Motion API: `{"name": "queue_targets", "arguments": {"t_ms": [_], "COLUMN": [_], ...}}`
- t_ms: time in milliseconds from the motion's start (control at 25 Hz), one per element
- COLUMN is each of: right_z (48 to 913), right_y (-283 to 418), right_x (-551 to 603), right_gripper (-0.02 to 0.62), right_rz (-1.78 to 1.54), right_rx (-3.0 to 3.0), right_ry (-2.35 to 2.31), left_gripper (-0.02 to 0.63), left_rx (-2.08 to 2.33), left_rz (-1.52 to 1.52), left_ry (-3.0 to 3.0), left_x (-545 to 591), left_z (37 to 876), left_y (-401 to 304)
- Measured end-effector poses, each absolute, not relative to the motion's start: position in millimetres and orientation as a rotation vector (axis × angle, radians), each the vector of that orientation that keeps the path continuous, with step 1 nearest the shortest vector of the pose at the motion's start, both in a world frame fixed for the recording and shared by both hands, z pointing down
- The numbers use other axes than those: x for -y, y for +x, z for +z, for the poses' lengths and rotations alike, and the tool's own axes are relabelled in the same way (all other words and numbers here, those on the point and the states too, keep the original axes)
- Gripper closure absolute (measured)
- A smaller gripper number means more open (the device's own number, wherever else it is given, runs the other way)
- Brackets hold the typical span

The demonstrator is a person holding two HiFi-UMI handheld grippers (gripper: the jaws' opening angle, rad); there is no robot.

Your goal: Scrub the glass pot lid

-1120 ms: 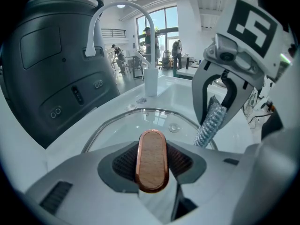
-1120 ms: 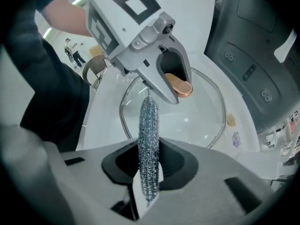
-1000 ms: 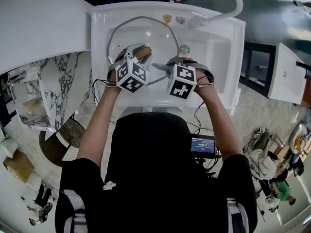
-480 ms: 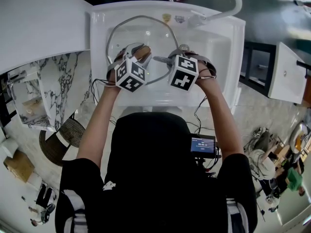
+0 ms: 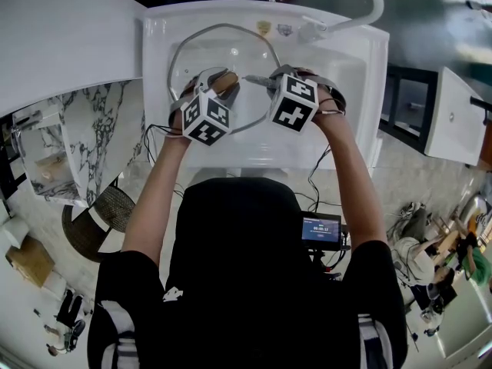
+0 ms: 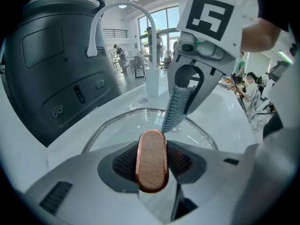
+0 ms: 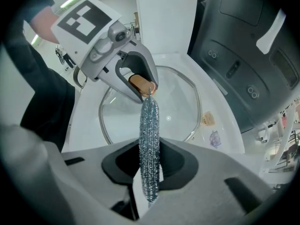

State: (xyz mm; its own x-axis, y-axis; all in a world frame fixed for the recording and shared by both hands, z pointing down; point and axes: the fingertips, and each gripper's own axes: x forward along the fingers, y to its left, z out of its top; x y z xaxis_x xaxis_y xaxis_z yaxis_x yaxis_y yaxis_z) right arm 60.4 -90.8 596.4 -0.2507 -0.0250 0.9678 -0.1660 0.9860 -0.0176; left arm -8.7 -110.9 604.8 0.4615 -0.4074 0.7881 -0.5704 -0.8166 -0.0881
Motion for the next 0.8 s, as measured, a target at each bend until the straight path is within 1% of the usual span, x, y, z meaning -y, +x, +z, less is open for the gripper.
{"name": "queue_targets", "arguments": {"t_ms": [800], "right_z": [595], "right_y": [51], "right_x": [148], "right_gripper": [0.523], "right_rz": [-0.141], "right_rx": [1.765], "right_ry": [0.339], "left_gripper": [0.439], "left_rx": [0.858], "left_rz": [1.264], "left_ry": [2.525], "left_x": [112], "left_z": [604], "left_y": [-8]}}
